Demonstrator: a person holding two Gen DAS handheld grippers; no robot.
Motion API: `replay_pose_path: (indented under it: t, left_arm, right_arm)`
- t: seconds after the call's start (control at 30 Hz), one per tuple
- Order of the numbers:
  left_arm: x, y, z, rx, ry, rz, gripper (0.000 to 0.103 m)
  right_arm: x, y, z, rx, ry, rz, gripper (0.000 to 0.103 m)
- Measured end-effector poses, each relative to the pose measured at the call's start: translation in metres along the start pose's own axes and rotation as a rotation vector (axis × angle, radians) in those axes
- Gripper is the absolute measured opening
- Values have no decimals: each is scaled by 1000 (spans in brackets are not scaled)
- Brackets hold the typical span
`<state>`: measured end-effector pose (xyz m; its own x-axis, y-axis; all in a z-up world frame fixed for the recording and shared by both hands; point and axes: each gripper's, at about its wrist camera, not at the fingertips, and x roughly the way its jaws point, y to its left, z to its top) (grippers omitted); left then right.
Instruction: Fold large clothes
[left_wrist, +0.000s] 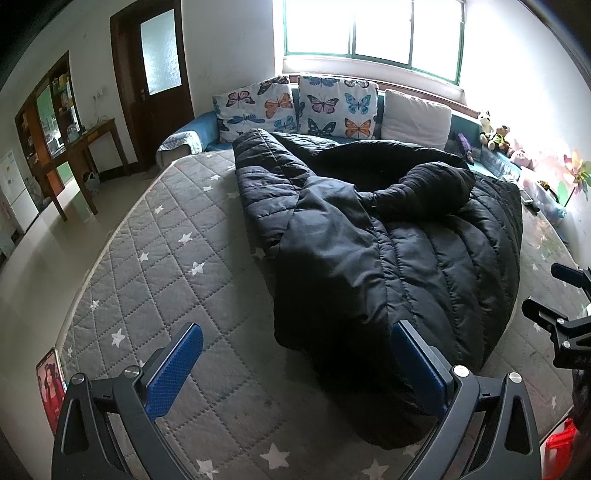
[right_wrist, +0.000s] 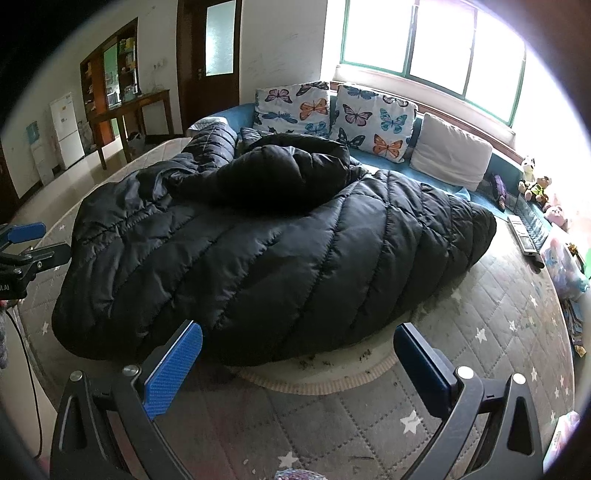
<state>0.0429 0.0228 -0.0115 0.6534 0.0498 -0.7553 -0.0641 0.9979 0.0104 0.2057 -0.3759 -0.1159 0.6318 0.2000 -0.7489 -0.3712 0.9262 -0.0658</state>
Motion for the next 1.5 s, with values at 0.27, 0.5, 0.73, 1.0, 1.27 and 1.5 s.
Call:
replay_pose_path:
  t: [0.27,0.5,0.73,1.0,1.27,1.5]
  left_arm:
    - [6,7,21,3,-15,-16,103]
    - [29,27,62,-46,-8,-105,103]
    - [69,31,94,-81,64,-243,91]
    - [100,13,107,21,93,-277,83]
    - [125,4,108,62,147,-342,58]
    - [121,-5,107,103,111,-383,27]
  right_arm:
    - [7,0,21,-38,5,24,103]
    - [16,-11,66,-46,-3,81,103]
    - [47,-16,135,-69,10,103,103]
    - [113,14,179,-264,107,9,103]
    - [186,38,193,-392,244,-98,86]
    - [194,35,191,-424,274,-230,41]
